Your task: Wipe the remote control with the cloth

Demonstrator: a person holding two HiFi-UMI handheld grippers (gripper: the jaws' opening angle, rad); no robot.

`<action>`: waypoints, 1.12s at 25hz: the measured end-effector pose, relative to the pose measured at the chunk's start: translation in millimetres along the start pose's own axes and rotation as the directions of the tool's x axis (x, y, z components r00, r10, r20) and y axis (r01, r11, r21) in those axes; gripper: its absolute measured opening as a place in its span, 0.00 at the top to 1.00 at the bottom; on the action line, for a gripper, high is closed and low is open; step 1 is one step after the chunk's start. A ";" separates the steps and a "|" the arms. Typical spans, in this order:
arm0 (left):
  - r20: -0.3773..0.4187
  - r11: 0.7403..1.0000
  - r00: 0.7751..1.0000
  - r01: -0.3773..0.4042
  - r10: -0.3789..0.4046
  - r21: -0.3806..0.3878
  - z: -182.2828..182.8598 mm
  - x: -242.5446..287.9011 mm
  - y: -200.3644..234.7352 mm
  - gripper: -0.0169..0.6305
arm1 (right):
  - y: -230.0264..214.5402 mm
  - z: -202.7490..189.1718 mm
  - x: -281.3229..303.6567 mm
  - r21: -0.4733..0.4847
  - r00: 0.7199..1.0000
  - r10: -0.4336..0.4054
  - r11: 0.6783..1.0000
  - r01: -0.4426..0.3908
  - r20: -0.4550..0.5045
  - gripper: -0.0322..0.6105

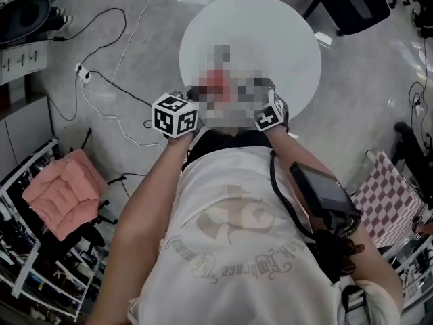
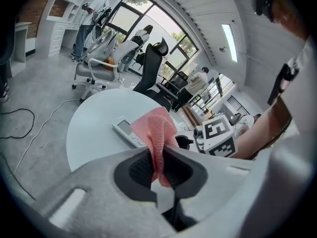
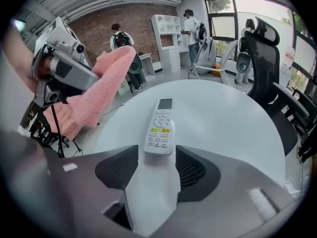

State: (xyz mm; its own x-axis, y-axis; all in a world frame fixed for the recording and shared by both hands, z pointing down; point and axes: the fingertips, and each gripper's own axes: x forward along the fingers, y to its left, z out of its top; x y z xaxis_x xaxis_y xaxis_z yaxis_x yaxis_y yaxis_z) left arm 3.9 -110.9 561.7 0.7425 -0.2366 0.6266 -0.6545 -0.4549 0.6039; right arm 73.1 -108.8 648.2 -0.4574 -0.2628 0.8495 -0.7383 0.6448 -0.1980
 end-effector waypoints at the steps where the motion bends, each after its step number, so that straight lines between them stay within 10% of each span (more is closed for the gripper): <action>1: -0.002 1.000 1.000 -0.002 0.002 -0.002 2.4 1.1 1.1 0.95 | 0.5 -0.4 3.2 0.000 1.000 0.004 1.000 -0.004 -0.006 0.56; 18: -0.222 0.999 0.975 0.035 -0.031 0.012 15.9 95.3 -4.5 0.94 | -38.8 -22.6 7.1 -0.128 1.000 -0.007 0.992 0.005 -0.015 0.61; 28: -0.504 0.960 0.864 0.145 -0.005 0.239 -10.8 134.7 -23.5 0.95 | -30.1 -18.3 7.2 -0.206 1.000 0.022 0.978 -0.024 -0.011 0.61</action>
State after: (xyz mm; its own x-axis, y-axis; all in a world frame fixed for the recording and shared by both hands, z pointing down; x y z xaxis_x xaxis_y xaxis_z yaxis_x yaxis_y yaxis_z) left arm 117.7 -122.8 637.3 0.5729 0.2311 0.7864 -0.4864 -0.6763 0.5531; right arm 101.1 -116.9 669.3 -0.4679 -0.2408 0.8503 -0.6090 0.7851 -0.1129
